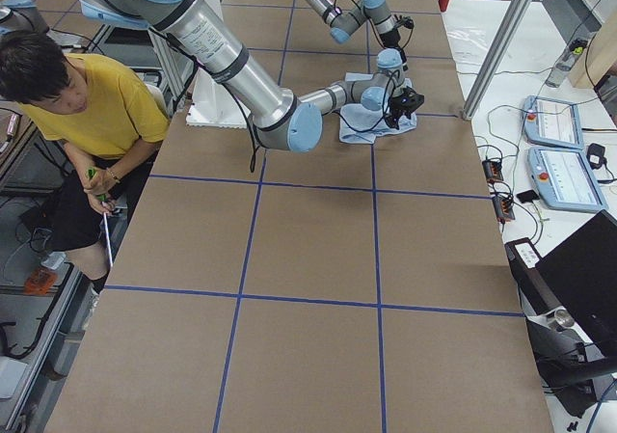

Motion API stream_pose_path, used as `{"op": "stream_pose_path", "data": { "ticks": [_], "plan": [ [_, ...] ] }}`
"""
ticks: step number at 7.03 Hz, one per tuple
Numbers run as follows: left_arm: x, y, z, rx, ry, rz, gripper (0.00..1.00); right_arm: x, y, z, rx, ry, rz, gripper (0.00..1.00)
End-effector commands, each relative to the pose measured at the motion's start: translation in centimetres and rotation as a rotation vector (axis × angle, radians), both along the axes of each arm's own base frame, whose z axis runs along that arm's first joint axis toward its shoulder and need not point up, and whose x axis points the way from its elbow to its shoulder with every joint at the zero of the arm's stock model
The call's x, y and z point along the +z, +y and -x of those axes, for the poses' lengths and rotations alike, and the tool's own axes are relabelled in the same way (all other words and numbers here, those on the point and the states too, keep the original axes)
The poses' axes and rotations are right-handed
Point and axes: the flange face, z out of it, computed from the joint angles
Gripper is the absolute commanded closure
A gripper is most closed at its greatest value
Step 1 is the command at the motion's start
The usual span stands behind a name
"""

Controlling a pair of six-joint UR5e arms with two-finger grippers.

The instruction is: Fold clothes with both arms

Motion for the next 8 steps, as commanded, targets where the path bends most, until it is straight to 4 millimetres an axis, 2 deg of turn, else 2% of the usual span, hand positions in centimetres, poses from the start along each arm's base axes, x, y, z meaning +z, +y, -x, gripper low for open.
{"op": "stream_pose_path", "data": {
  "ticks": [1,2,3,4,5,6,7,8],
  "plan": [
    [1.2,-1.9,2.9,0.01,-0.071,-0.059,0.42,2.7,-1.9,-3.7,-0.078,0.055,-0.068,0.0],
    [1.5,-2.4,4.0,0.036,-0.098,-0.091,0.42,4.9,-2.4,-6.5,-0.126,0.105,-0.131,0.0],
    [4.2,-2.9,6.3,0.038,-0.148,-0.102,0.42,9.5,-2.4,-10.0,-0.218,0.193,-0.217,0.0],
    [8.4,-1.8,8.1,0.111,-0.21,-0.128,0.42,15.6,-0.9,-13.8,-0.367,0.27,-0.295,0.0],
    [9.2,-1.4,9.6,0.205,-0.202,-0.138,0.36,18.0,-2.1,-18.9,-0.478,0.268,-0.346,0.0],
    [10.9,-0.8,11.5,0.264,-0.187,-0.129,0.09,20.7,-3.7,-26.5,-0.543,0.238,-0.366,0.0],
    [10.3,-0.1,15.9,0.3,-0.201,-0.222,0.0,25.0,-3.2,-33.5,-0.625,0.188,-0.379,0.0],
    [12.4,1.7,21.0,0.349,-0.236,-0.234,0.0,25.4,-3.5,-38.7,-0.671,0.208,-0.395,0.0]
  ]
}}
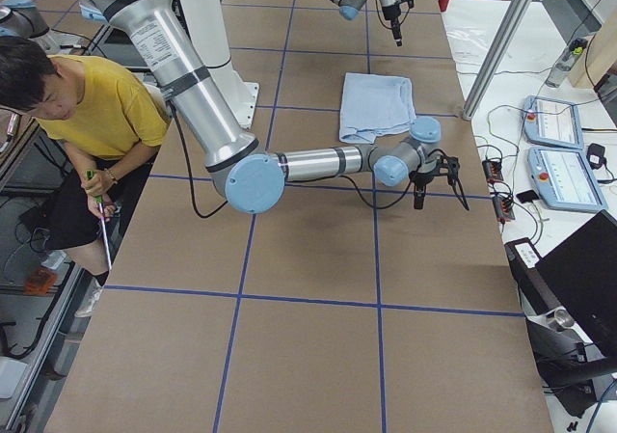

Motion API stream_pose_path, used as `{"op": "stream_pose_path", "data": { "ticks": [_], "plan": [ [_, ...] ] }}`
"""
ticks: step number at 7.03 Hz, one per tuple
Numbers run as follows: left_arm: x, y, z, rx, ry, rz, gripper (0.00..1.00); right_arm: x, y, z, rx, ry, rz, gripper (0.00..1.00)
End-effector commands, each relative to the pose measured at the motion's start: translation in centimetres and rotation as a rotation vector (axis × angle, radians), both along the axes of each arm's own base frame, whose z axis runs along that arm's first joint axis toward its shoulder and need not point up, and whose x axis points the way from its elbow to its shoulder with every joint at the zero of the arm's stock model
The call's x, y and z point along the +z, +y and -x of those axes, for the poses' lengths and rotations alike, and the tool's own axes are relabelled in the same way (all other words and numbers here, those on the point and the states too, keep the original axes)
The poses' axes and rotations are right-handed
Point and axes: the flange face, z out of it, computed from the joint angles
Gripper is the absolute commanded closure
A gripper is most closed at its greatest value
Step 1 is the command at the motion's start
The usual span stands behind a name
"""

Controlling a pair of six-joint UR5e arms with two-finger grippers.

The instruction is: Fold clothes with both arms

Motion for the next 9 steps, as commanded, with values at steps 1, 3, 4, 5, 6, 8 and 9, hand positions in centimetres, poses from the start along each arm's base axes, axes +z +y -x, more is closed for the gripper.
{"op": "stream_pose_path", "data": {
  "ticks": [1,3,4,5,6,8,9],
  "plan": [
    [1.6,2.7,10.3,0.106,-0.08,-0.086,0.0,2.4,2.2,-10.1,-0.139,0.041,-0.013,0.0],
    [3.4,8.3,18.4,0.135,-0.181,-0.128,0.0,2.7,4.2,-15.3,-0.25,0.093,-0.03,0.0],
    [3.7,10.6,21.6,0.182,-0.204,-0.132,0.0,4.1,5.0,-17.7,-0.249,0.098,-0.035,0.0],
    [3.6,13.0,24.7,0.199,-0.241,-0.131,0.0,4.9,6.2,-19.2,-0.23,0.095,-0.026,0.0],
    [4.4,13.9,25.2,0.232,-0.269,-0.108,0.0,5.9,8.2,-21.5,-0.201,0.083,-0.016,0.0],
    [7.0,15.2,25.5,0.236,-0.269,-0.059,0.0,5.3,12.9,-21.4,-0.218,0.019,-0.05,0.0],
    [8.5,16.5,25.6,0.247,-0.272,-0.041,0.0,5.2,13.8,-18.8,-0.263,0.045,-0.059,0.0]
  ]
}}
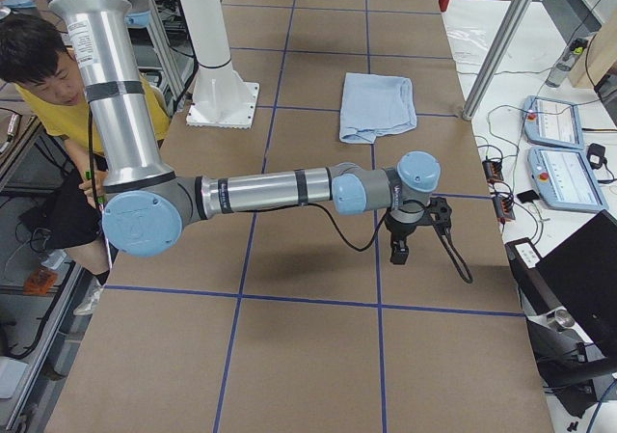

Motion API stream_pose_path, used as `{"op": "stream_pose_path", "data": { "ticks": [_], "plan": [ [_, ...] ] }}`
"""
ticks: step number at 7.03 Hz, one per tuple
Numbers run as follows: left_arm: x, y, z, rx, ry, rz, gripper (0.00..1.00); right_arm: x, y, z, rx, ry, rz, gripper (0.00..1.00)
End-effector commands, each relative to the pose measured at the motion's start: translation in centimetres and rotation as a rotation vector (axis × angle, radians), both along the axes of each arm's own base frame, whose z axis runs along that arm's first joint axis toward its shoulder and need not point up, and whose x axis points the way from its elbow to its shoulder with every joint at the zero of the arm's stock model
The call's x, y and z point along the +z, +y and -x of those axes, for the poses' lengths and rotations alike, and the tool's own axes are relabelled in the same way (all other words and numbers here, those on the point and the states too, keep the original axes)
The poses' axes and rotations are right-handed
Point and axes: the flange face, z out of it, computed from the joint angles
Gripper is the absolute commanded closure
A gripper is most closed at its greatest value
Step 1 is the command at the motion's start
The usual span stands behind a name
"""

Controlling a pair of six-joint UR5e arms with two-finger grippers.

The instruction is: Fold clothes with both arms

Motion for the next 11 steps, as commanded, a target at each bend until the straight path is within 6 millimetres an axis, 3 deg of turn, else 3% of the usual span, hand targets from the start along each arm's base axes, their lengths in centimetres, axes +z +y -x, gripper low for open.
{"op": "stream_pose_path", "data": {
  "ticks": [1,2,5,6,7,10,11],
  "plan": [
    [1.5,1.7,0.3,0.015,0.006,0.017,0.0,0.2,2.2,3.0,-0.049,0.031,-0.002,0.0],
    [0.2,1.9,0.2,0.018,0.026,0.002,0.0,1.5,2.2,3.0,-0.058,0.041,0.002,0.0],
    [-0.5,1.2,-0.2,0.022,0.029,-0.003,0.0,0.9,2.0,3.5,-0.077,-0.016,-0.002,0.0],
    [-0.1,1.3,-0.2,0.022,0.027,0.004,0.0,-0.1,1.7,3.8,-0.076,-0.042,-0.01,0.0],
    [-0.9,1.4,-0.2,0.022,0.031,-0.007,0.0,1.1,1.6,4.4,-0.079,0.02,-0.003,0.0],
    [-3.1,0.7,-0.7,0.039,0.055,-0.057,0.0,0.5,1.3,4.4,-0.074,0.075,-0.039,0.0],
    [-4.1,-0.1,-0.9,0.038,0.058,-0.075,0.0,-1.0,1.6,4.5,-0.079,0.034,-0.056,0.0]
  ]
}}
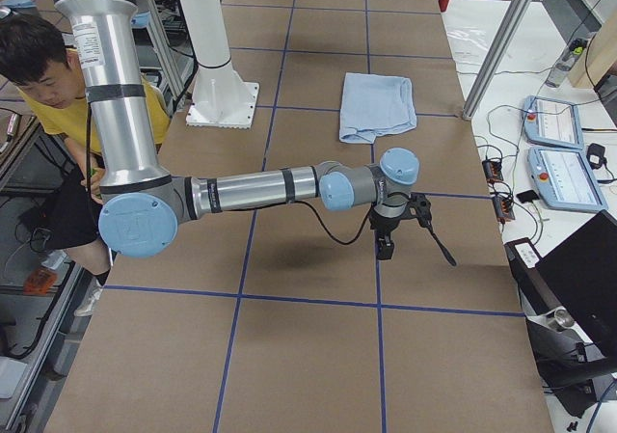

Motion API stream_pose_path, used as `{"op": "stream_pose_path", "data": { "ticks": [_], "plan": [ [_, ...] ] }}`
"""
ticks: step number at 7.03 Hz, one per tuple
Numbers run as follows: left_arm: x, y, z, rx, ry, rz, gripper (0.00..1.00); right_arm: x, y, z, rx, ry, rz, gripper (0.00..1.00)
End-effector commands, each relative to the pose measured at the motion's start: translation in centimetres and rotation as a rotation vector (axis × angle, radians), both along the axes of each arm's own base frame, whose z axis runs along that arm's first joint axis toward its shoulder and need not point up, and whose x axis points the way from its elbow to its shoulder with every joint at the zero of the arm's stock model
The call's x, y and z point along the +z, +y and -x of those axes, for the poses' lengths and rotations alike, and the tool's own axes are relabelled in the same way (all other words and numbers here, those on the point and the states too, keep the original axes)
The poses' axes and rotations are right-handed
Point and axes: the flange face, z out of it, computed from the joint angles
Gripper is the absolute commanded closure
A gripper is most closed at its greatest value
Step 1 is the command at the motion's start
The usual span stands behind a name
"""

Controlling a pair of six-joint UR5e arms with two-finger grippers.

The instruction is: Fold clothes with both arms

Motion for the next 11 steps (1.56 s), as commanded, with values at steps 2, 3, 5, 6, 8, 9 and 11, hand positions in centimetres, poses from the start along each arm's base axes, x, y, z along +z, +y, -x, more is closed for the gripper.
{"op": "stream_pose_path", "data": {
  "ticks": [2,3,5,6,8,9,11],
  "plan": [
    [-1.5,-0.8,-0.2,0.002,0.008,-0.029,0.0,-0.6,0.7,0.1,-0.006,-0.034,-0.001,0.0],
    [-1.4,-0.8,-0.2,0.002,0.008,-0.028,0.0,-1.0,0.7,0.1,-0.007,-0.037,-0.01,0.0],
    [-1.3,-0.9,-0.2,0.001,0.006,-0.027,0.0,-1.5,0.6,0.1,-0.007,-0.037,-0.021,0.0],
    [-1.4,-0.9,-0.2,0.0,0.005,-0.028,0.0,-1.6,0.5,0.1,-0.007,-0.037,-0.022,0.0],
    [-0.4,-0.9,-0.2,0.002,-0.002,-0.013,0.0,-1.6,0.5,0.1,-0.008,-0.036,-0.025,0.0],
    [-0.3,-0.9,-0.1,0.001,-0.003,-0.012,0.0,-1.6,0.5,0.2,-0.008,-0.036,-0.025,0.0],
    [0.0,-1.0,-0.2,0.002,-0.003,-0.008,0.0,-1.6,0.5,0.4,-0.011,-0.036,-0.022,0.0]
  ]
}}
